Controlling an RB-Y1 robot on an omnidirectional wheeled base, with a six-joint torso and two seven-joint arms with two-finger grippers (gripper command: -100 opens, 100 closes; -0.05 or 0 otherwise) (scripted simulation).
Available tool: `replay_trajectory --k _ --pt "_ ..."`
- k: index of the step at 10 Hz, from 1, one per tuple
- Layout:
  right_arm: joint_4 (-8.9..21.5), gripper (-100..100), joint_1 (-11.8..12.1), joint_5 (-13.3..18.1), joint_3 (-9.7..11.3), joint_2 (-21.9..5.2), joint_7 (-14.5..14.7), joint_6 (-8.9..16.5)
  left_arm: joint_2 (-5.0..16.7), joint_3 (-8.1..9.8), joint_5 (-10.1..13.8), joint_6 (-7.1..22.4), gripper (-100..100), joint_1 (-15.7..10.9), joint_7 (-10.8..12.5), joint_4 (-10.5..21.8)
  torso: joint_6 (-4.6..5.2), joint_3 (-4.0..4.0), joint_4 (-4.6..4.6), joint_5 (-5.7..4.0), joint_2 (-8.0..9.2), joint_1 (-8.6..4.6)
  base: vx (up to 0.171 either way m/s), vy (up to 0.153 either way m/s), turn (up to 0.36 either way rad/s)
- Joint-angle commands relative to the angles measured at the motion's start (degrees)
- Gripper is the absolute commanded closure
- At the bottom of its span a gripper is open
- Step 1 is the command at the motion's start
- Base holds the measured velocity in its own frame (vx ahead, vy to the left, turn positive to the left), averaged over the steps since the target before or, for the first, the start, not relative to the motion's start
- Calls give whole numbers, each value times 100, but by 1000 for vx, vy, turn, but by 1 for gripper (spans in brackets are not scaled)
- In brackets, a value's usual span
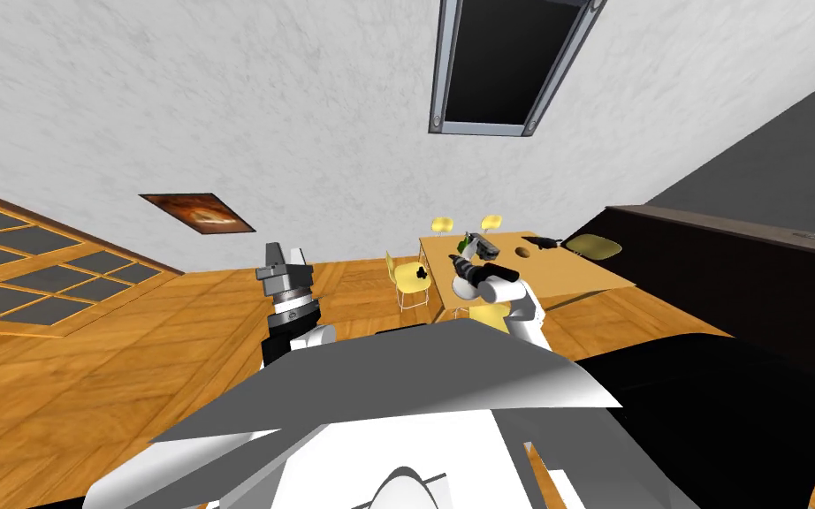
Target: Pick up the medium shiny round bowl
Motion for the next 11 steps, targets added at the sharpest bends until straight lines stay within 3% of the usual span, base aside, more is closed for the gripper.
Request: replay_trajectory --k 1,2,5,6,7,8,11 --pt "61 -100 -21 29 23 -22 150 258 0 0 0 0 0 0 0 0 0 0 0 0 0 0 -12 -33 248" --pt "170 -100 10 -5 13 -148 388 453 0 1 0 0 0 1 0 0 5 -1 0 -1 -2 -4 -8 -42 367" --pt "282 -100 51 -29 10 -279 715 868 0 0 0 0 0 0 0 0 1 2 1 -2 3 -9 -23 -41 251" --pt "396 -100 99 -43 15 -413 876 1141 0 1 0 0 0 2 0 0 8 2 1 -3 3 -9 -23 -47 299" --pt "396 -100 99 -43 15 -413 998 1141 0 1 0 0 0 1 0 0 3 1 1 -3 2 -13 -15 -51 226" --pt "513 -100 155 -49 26 -548 1144 1390 1 1 0 0 0 2 0 0 8 0 0 -4 0 -14 -6 -55 349" --pt "632 -100 218 -45 44 -684 1558 1616 1 1 0 0 0 1 0 0 3 -2 -1 -4 -3 -15 -17 -48 262"
